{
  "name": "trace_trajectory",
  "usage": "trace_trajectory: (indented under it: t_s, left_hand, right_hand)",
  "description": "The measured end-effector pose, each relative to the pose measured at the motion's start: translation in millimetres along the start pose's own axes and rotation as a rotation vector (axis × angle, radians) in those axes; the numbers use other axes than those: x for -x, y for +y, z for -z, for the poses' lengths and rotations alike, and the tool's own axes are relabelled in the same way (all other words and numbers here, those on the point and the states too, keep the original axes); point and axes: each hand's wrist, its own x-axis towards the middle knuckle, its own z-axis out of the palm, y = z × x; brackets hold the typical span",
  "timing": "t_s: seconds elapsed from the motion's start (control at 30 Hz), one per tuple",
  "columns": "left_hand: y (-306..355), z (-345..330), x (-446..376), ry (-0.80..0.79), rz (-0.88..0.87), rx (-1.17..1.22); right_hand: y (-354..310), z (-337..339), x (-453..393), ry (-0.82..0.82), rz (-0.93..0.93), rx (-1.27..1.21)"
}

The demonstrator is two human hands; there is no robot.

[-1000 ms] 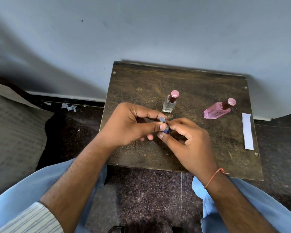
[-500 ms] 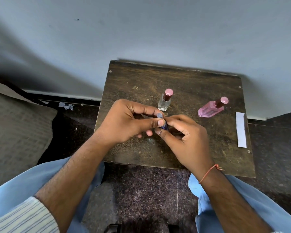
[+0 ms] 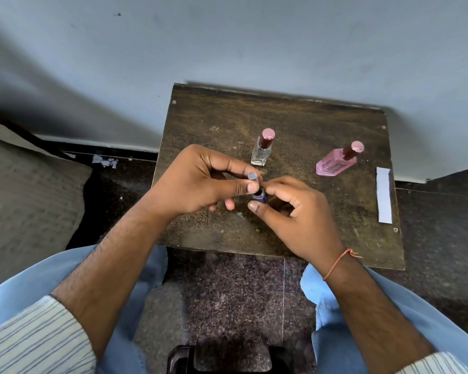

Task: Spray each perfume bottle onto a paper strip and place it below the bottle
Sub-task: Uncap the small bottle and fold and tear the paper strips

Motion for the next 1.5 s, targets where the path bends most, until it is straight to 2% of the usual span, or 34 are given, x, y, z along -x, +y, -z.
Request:
trace_trajectory:
  t_s: [0.2,0.43,0.63,0.97,1.5]
  left_hand:
    - [-4.3,0.5,-1.0,0.022,-0.035,0.021]
    - [-16.0,7.8,-4.0,0.053,-0.247,0.028]
    - [-19.9,5.8,-0.2,0.04,-0.242,-0.007]
    - [-33.2,-11.4,9.6,-0.167,-0.269,-0.549]
    - [-32.7,-14.1,9.7,-0.167,-0.242,-0.691]
  right_hand:
    - [0.2,0.8,1.0,0.004,-0.006,0.003]
    - [2.3,5.1,6.0,0.01,-0.023,-0.026]
    - [6.3,8.8,5.7,0.054,-0.022,-0.018]
    - [4.2,21.1,6.5,0.107,-0.026,-0.028]
    - [-1.1,27.9,9.5,0.112,0.016,-0.039]
